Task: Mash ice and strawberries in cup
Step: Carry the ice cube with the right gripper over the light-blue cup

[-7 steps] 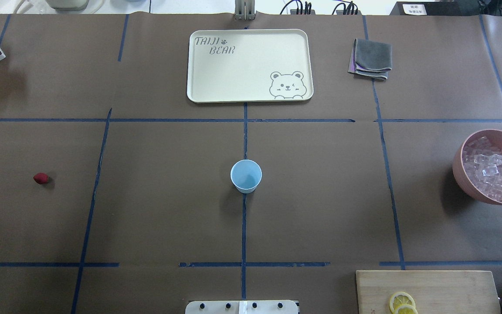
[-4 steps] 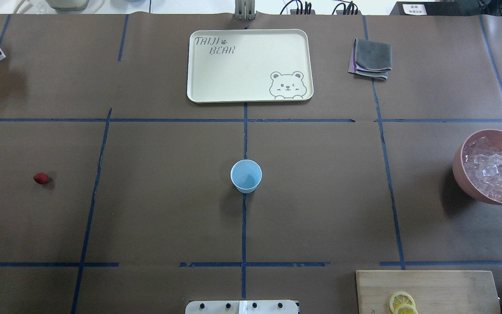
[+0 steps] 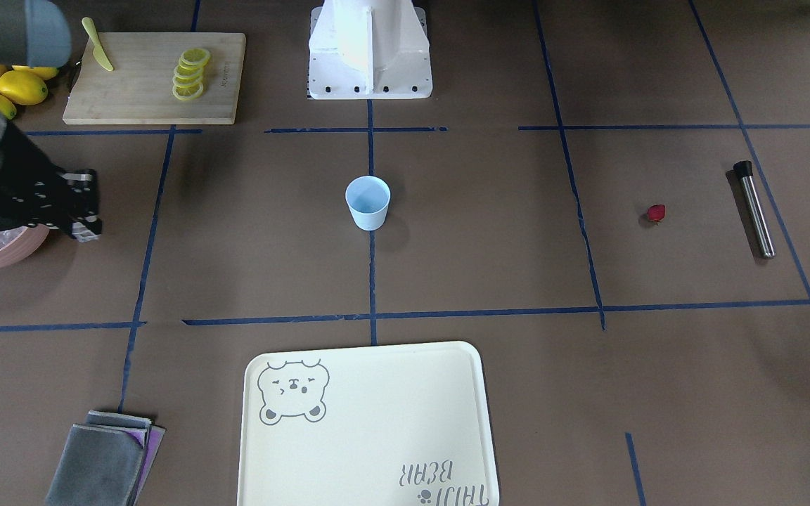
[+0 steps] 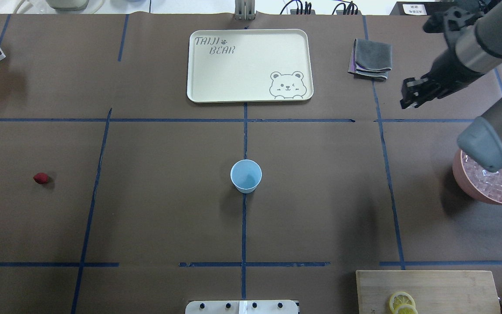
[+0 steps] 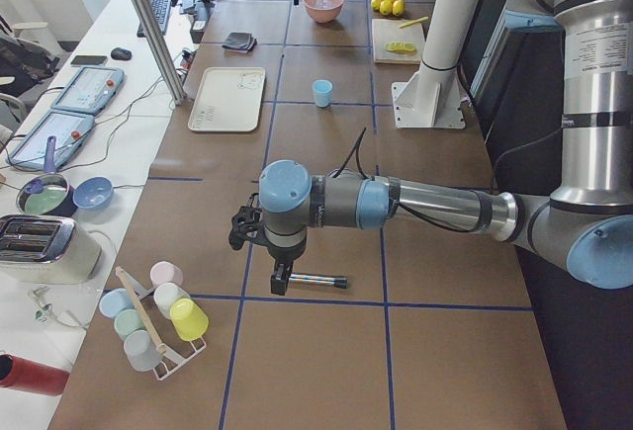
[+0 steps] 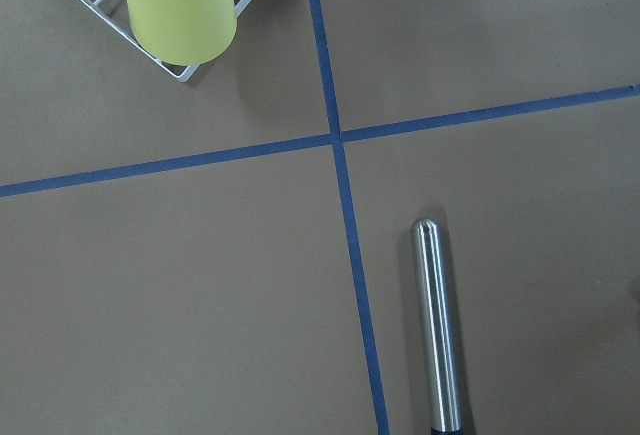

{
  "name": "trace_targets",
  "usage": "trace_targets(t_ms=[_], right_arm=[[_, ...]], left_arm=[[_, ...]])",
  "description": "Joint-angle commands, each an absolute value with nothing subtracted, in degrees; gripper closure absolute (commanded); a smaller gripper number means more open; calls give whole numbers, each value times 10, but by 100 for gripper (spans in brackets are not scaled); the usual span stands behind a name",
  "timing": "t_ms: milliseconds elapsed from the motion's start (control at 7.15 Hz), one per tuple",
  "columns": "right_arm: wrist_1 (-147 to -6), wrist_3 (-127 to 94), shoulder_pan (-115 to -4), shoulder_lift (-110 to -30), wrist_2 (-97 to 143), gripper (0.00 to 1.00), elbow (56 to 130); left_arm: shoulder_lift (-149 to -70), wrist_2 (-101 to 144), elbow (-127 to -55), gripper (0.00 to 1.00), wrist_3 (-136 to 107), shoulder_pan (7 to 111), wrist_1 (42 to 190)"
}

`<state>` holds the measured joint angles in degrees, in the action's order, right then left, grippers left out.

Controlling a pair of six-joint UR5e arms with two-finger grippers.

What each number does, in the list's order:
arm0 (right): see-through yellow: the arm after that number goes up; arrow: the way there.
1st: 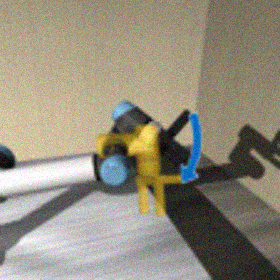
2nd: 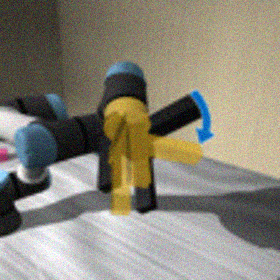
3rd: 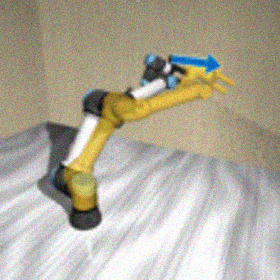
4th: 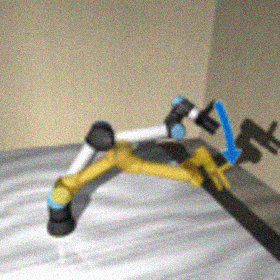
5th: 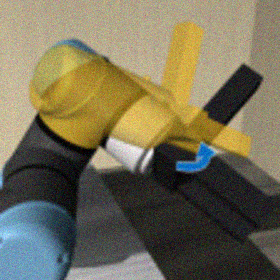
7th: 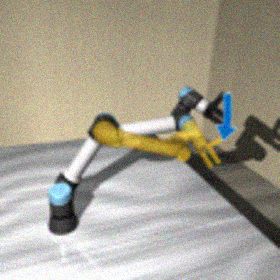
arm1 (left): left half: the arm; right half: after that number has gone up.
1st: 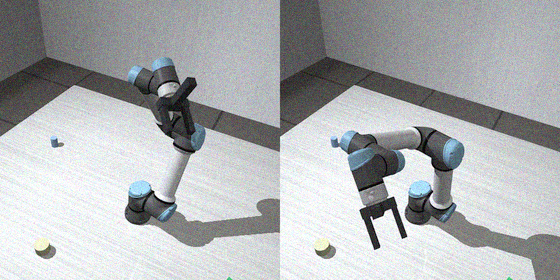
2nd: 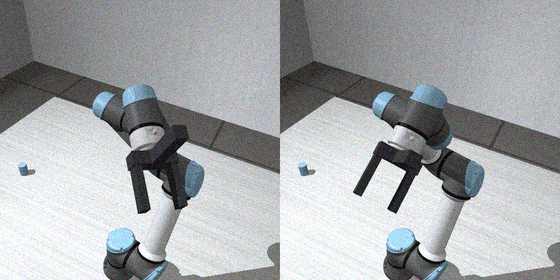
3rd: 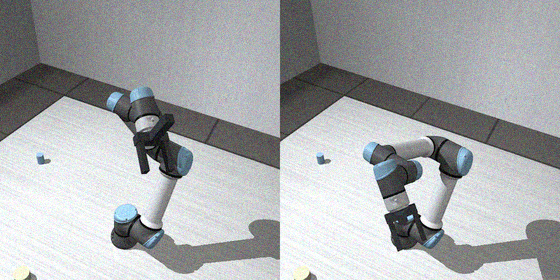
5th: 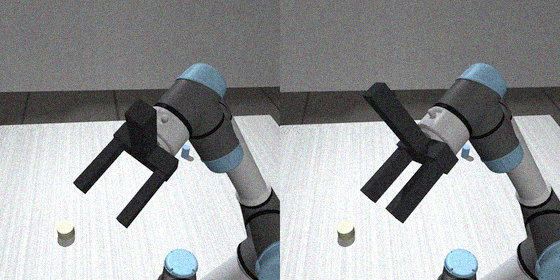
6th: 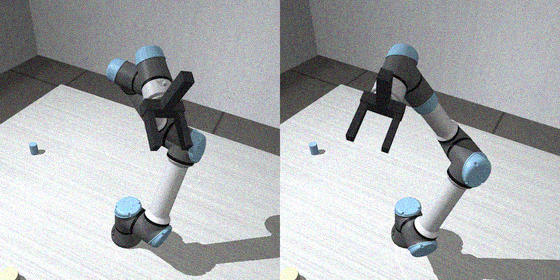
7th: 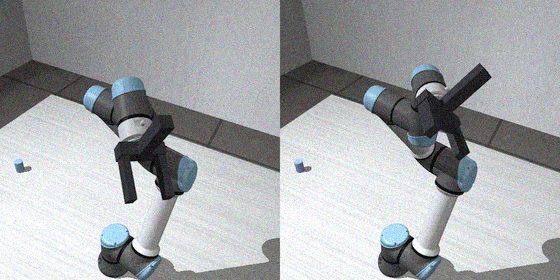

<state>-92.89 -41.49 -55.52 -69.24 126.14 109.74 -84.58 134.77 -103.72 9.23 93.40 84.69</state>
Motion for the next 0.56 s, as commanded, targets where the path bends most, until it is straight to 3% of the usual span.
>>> trace_targets(t_ms=[0,420], right_arm=[[-931,-554,-449,-620,1191,99,1092],[-1007,-682,-327,-520,1096,99,1086]], left_arm=[[-846,1347,-1037,0,92,934,847],[-846,1346,-1036,0,92,935,847]])
